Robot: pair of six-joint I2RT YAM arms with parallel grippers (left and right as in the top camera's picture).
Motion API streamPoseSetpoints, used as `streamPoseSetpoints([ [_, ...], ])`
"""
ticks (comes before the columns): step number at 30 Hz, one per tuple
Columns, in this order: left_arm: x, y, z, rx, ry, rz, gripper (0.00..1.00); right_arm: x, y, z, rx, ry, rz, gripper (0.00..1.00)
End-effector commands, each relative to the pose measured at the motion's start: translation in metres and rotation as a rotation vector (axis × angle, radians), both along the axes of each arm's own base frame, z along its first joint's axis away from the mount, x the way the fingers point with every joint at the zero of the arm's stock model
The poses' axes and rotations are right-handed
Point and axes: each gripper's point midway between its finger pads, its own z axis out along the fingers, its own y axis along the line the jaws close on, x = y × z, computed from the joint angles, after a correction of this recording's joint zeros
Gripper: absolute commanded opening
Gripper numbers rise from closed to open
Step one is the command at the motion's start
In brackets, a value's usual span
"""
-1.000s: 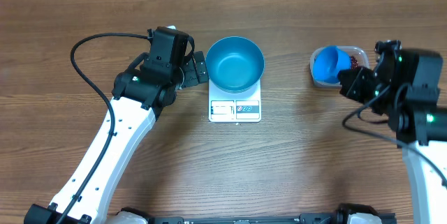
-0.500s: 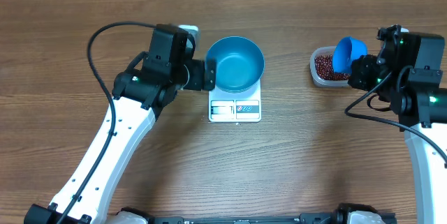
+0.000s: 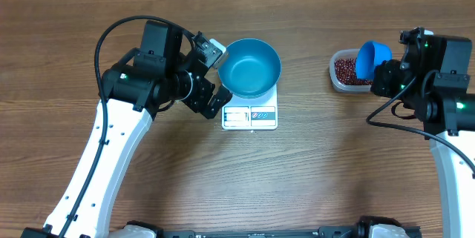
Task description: Scoop item into bowl and weigh 150g on scale
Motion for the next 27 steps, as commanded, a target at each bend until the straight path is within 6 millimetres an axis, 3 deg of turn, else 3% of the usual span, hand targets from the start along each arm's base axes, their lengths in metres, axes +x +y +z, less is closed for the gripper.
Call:
streamPoseSetpoints([
  [1,0.001,0.006,0.004,0.052,-0.035,-0.010,1.00,0.005,-0.003,0.016,-0.014,-0.046,-0.001,0.04],
  [7,-0.007,0.013,-0.006,0.091,0.014,0.001,0.99,0.005,-0.003,0.016,-0.014,-0.046,-0.001,0.04],
  [27,-0.010,0.014,-0.008,0.094,0.028,0.001,1.00,0.005,-0.002,0.016,-0.011,-0.046,0.001,0.04],
])
